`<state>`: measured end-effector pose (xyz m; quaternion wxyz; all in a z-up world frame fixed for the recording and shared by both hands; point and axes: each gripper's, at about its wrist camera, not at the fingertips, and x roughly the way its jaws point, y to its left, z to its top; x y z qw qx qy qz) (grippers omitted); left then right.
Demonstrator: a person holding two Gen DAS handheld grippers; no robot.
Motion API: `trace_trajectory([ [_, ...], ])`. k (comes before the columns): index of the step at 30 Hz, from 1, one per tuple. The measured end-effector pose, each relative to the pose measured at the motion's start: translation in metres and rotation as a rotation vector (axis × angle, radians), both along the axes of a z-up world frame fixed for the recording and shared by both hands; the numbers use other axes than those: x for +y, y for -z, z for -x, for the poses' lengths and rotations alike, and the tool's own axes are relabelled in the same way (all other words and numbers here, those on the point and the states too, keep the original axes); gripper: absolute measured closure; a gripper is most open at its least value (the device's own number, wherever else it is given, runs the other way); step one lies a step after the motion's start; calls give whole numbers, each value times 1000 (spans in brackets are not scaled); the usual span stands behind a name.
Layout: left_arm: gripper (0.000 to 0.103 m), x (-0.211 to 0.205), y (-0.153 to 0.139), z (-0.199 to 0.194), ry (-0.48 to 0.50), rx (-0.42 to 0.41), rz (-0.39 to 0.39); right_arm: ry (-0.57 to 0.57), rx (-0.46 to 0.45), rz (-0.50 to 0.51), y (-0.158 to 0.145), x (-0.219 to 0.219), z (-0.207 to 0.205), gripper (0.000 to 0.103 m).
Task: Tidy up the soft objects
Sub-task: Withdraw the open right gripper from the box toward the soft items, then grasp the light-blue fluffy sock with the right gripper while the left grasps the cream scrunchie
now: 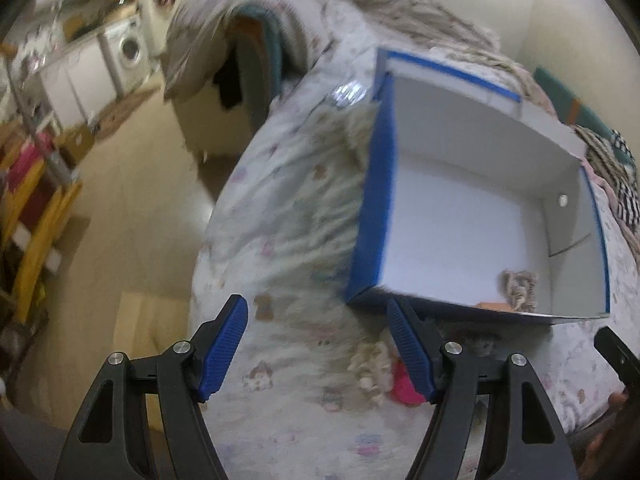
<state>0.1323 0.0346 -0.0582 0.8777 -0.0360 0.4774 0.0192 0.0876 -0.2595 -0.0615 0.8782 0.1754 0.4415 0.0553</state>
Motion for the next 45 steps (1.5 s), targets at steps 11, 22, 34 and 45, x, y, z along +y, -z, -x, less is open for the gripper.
trace_trajectory([
  [11,43,-3,56,-15,36,246,110,-6,52,20,10,6,-4,0],
  [22,85,-23,104,-24,63,435,156,3,162,-59,31,-5,-11,0],
  [34,89,-27,55,-9,64,206,-54,-284,404,-45,88,64,-25,5],
  [45,89,-33,39,2,90,145,-76,-302,298,-56,61,51,-14,88],
])
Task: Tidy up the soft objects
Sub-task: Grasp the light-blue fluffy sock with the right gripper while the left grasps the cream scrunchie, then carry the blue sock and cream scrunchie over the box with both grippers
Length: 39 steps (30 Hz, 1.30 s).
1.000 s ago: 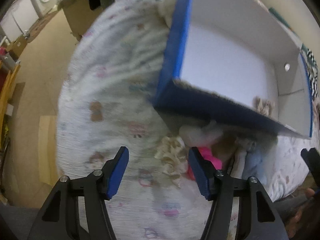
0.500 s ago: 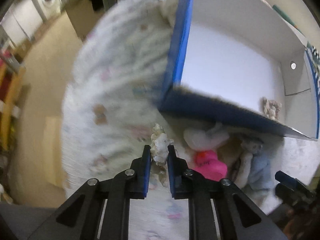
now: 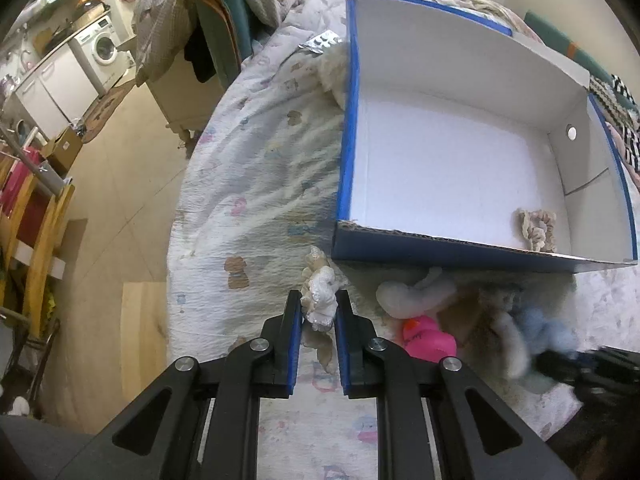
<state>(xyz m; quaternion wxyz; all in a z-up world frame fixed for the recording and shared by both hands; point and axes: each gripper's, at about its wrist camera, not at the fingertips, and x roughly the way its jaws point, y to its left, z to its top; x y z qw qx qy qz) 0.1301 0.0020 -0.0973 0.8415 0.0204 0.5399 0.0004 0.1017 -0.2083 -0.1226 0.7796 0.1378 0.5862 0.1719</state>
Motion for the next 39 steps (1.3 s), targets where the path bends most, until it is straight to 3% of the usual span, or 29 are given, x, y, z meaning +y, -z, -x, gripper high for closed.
trace_trajectory([
  [3,89,6,-3,1,-10,-8,8,30,-56,-79,-23,-17,11,88],
  [6,89,9,-5,1,-27,-7,26,64,-123,-260,-42,-34,17,88],
  [8,89,12,-4,0,-42,-2,55,58,-184,-316,-56,-36,18,88],
  [10,89,13,-4,-1,-50,-4,58,43,-220,-306,-64,-31,18,88],
  [15,89,12,-6,1,-50,-18,43,24,-165,-161,-45,-13,13,88],
  [19,89,12,-8,3,-55,-27,40,20,-152,-114,-39,-11,12,88],
  [31,89,12,-22,14,-68,-81,26,39,-183,-112,-48,-18,17,88],
  [39,89,15,-40,28,-92,-164,34,30,-250,-168,-75,-17,29,88],
])
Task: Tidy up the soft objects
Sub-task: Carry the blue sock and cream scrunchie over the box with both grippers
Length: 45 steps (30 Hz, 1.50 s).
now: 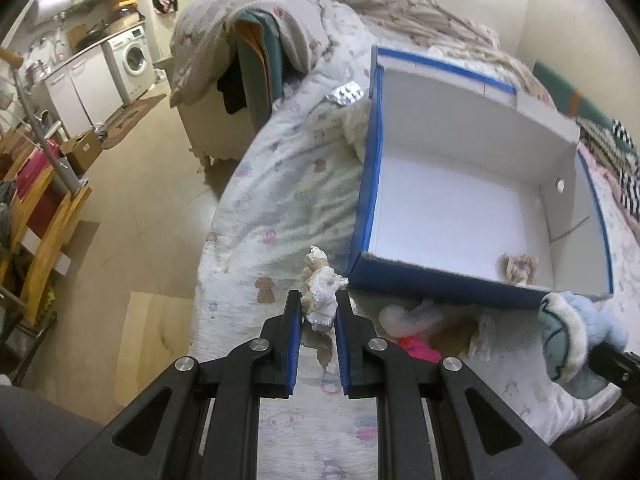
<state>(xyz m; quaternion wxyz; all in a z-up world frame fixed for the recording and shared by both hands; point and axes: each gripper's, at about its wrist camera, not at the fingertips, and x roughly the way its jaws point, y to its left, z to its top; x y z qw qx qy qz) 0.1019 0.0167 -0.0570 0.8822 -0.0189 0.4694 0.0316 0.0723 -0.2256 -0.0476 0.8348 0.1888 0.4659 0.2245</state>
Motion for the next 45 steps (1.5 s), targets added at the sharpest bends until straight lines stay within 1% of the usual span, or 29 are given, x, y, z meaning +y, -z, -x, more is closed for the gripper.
trace_trajectory([
  [3,89,2,-9,5,-13,-31,16,5,-67,-74,-18,-8,6,88],
  [5,89,1,-15,6,-9,-42,23,12,-101,-104,-27,-13,9,88],
  [9,89,-8,-30,8,18,-58,29,30,-152,-126,-39,-21,10,88],
  [12,89,-16,-39,7,45,-65,49,40,-201,-142,-47,-23,8,88],
  [15,89,-24,-49,3,63,-75,55,53,-227,-161,-54,-25,2,88],
  [19,89,-33,-62,-4,90,-95,55,68,-240,-177,-61,-30,-8,88],
  [21,89,-37,-69,-9,101,-104,42,76,-249,-180,-64,-34,-14,88],
  [26,88,-44,-76,-28,111,-119,5,98,-277,-141,-69,-38,-30,88],
  [33,88,-57,-73,-51,128,-122,-28,102,-264,-97,-64,-42,-56,88],
  [41,88,-64,-60,-70,148,-95,-53,115,-258,-61,-60,-46,-81,88],
  [44,88,-66,-56,-76,156,-90,-58,120,-239,-44,-53,-44,-89,88],
  [45,88,-68,-55,-78,159,-90,-60,125,-221,-39,-48,-44,-92,88],
])
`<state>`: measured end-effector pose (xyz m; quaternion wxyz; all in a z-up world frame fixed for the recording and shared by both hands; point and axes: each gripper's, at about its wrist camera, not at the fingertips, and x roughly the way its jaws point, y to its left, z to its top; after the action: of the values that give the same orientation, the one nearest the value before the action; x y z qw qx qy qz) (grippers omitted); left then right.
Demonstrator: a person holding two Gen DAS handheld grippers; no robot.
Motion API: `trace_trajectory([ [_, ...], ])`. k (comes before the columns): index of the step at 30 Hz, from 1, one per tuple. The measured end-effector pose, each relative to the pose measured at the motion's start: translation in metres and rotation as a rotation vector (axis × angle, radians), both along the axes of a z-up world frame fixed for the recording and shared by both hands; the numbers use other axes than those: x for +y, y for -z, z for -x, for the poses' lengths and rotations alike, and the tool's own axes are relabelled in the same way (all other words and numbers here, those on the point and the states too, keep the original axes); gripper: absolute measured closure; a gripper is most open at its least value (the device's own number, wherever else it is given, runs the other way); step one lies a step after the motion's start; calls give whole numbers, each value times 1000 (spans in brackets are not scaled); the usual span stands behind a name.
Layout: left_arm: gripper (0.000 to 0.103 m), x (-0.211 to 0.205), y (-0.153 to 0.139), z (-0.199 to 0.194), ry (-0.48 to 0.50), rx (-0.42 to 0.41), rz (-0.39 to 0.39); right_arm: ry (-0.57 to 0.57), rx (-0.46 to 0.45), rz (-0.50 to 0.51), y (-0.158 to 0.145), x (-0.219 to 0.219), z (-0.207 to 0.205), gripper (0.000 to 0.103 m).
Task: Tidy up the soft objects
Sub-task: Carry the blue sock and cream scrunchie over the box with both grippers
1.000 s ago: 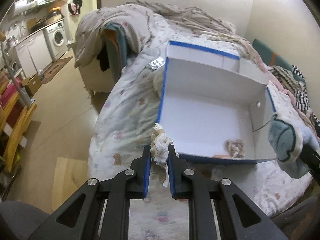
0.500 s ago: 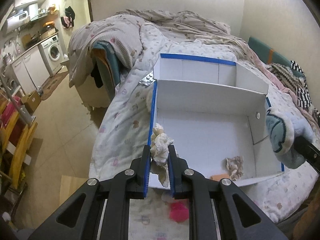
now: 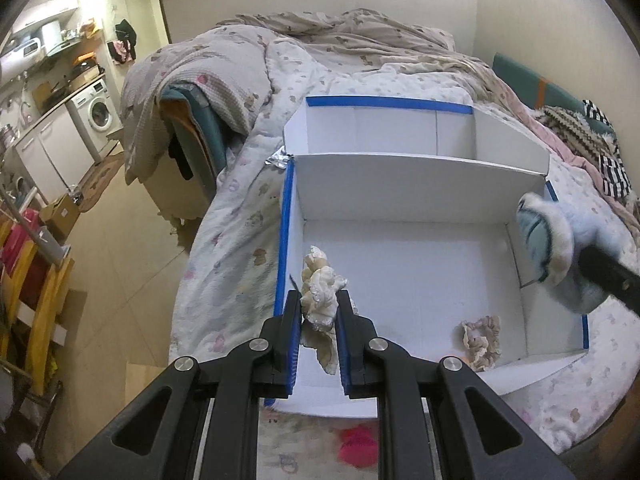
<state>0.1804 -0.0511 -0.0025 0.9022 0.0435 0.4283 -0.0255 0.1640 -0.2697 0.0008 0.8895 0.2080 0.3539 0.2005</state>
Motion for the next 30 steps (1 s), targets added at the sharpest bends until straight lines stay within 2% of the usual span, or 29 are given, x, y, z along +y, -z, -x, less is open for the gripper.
trace_trajectory([
  [11,88,-12,34,-24,43,24,-24,37,155,65,39,3,-19,88],
  [15,88,-16,55,-34,42,29,-82,39,188,88,49,5,-22,88],
  [22,88,-22,78,-47,72,99,-30,21,256,206,71,19,-27,88],
  [26,88,-30,75,-50,124,92,-8,14,267,217,76,21,-29,88],
  [30,88,-30,69,-55,124,79,14,18,276,243,79,22,-32,88],
])
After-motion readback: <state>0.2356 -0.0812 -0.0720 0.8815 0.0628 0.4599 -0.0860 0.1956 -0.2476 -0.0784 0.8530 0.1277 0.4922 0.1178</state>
